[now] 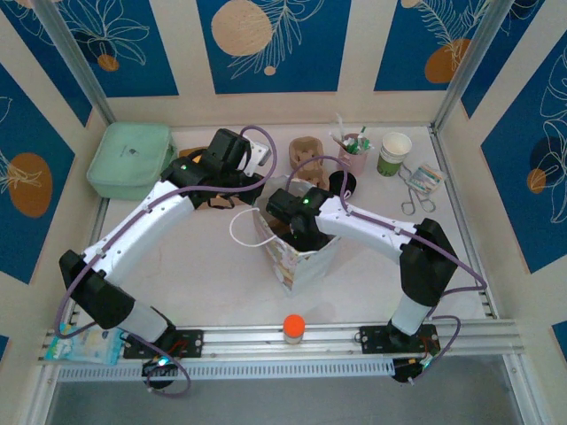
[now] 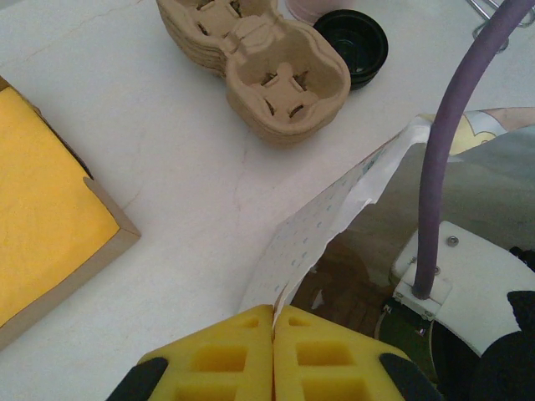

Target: Pack the takeout coffee

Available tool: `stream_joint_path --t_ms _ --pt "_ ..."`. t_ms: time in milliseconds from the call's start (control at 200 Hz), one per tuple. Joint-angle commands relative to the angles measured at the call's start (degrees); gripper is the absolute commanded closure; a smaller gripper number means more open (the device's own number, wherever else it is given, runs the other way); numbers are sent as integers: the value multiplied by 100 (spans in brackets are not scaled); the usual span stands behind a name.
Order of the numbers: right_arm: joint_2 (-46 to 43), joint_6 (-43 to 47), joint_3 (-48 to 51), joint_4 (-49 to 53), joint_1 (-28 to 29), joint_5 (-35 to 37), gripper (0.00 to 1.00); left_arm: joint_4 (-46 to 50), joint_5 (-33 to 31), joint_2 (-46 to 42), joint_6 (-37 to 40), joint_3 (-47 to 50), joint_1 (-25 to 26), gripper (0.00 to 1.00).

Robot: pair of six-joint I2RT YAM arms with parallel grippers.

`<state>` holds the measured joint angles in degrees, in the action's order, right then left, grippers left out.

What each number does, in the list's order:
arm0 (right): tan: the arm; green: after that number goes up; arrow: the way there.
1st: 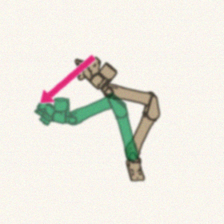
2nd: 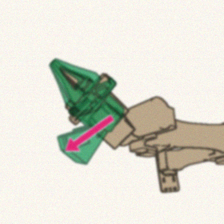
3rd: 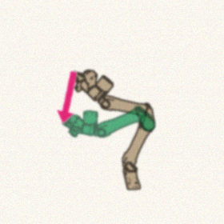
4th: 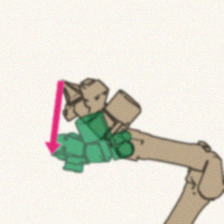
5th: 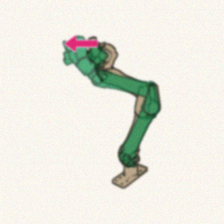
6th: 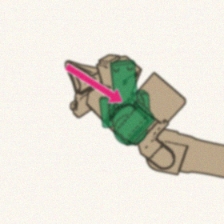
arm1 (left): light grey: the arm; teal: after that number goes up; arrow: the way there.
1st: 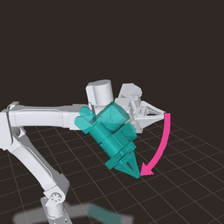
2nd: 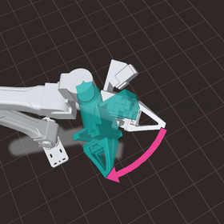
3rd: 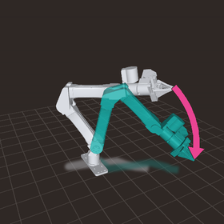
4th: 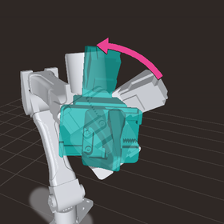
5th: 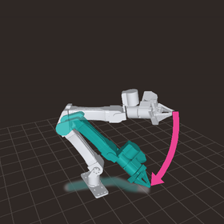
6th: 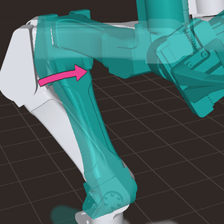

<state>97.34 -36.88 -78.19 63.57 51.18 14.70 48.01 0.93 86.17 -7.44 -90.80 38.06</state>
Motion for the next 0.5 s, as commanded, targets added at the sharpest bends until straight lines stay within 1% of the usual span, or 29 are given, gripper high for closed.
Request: stream_joint_path --t_ms 0,495 --pt "178 -8 84 235 -20 -287 88 16 -152 -154 42 -130 26 92" --pt "301 -55 94 296 -12 -371 88 42 -216 -224 53 -104 21 92"
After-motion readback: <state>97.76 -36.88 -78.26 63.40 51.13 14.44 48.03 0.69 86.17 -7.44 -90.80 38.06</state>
